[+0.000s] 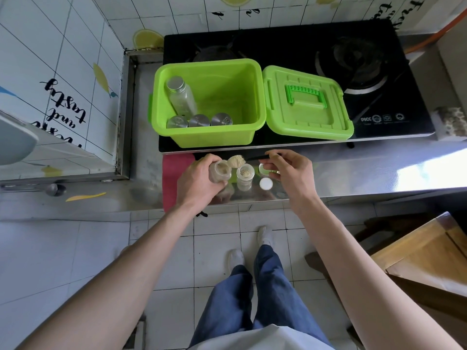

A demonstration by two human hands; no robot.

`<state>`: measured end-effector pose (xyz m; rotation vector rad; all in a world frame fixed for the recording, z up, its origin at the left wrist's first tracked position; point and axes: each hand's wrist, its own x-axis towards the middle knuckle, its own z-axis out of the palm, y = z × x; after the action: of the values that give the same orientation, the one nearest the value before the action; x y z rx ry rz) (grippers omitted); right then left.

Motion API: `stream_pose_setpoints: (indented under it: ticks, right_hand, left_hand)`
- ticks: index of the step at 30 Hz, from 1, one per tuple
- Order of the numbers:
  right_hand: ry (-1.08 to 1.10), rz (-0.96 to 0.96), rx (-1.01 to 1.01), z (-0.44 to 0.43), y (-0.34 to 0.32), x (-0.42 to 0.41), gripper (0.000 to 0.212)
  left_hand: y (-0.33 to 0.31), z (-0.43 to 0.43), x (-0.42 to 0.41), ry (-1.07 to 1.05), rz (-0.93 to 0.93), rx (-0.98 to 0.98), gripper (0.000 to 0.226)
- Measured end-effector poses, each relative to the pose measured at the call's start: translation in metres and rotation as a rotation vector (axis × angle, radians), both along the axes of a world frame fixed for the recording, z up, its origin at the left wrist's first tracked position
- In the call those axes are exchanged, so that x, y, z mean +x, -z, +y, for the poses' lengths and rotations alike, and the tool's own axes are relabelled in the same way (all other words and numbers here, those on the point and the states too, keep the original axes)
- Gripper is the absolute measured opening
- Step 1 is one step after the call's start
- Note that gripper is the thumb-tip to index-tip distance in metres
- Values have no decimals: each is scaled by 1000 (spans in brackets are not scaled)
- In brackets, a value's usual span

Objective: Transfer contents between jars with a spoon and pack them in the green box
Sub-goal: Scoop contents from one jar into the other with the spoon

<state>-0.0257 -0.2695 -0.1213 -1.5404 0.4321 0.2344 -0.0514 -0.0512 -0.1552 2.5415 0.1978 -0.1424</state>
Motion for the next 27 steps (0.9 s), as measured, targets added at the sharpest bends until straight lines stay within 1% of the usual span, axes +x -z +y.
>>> stream_pose_setpoints:
  ticks: [5, 16, 21, 27]
  right_hand:
    - [48, 15, -19, -14, 8, -1, 17]
    - [69, 27, -73, -24, 27, -6, 11]
    - [34, 15, -162, -21, 34, -3, 13]
    - [-36, -56, -280, -12, 36, 1, 13]
  left_hand:
    - [3, 1, -4, -10, 13, -3, 46]
    - [5, 0, -10, -11, 29, 2, 45]
    - [6, -2, -11, -6, 38, 4, 46]
    - [6, -1, -15, -5, 38, 3, 46]
